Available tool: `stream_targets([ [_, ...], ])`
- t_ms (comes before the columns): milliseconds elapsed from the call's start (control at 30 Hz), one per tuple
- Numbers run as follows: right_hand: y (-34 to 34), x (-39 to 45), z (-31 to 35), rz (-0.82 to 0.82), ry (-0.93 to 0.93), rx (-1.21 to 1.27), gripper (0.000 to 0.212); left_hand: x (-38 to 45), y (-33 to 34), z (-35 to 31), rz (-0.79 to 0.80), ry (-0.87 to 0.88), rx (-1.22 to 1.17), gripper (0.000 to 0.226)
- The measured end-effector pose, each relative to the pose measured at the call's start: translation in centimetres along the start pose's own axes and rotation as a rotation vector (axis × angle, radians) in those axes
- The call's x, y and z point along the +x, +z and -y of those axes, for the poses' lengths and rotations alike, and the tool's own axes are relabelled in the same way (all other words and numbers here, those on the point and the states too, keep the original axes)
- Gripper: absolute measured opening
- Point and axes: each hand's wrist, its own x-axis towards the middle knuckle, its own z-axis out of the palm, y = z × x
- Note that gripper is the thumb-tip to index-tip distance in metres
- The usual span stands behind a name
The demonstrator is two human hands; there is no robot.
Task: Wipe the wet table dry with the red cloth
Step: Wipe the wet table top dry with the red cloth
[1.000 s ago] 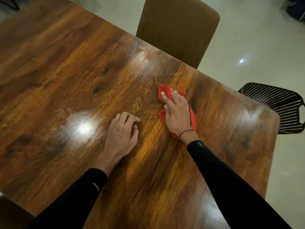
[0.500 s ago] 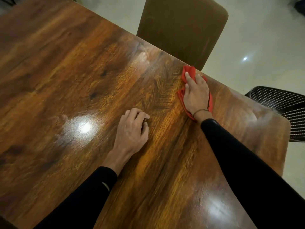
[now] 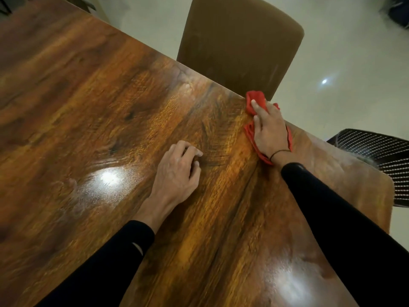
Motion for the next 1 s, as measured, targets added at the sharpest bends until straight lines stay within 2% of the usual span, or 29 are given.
stream_targets([
  [100,0.7,3.8,2.7,0.006,0.046,0.007,0.049,0.6,0.0,0.2,0.009,0.002,-0.025,0.017],
  [233,3.1,7.9,9.6,0.056,-0.057,-0.007,0.063,1.2,-0.3,0.1,-0.009,-0.004,-0.038,0.015],
  [467,6.2,13.3,19.3,0.120,-0.193,-0.055,0.058,1.1,-1.1,0.7,-0.039,-0.069,-0.046,0.011],
  [667,6.3,12.0,21.1,0.240,-0.564,-0.084,0.054,0.6,-1.2,1.4,-0.121,-0.141,-0.062,0.010],
  [800,5.6,8.5,18.9,0.319,-0.763,-0.041,0.052,0.5,-1.4,1.6,-0.149,-0.159,-0.055,0.011],
  [900,4.4,7.9,14.8,0.274,-0.661,-0.022,0.052,0.6,-1.5,1.4,-0.141,-0.173,-0.056,0.010],
  [1000,3.0,8.0,10.9,0.146,-0.348,-0.031,0.052,0.5,-1.9,1.4,-0.142,-0.175,-0.071,0.009],
])
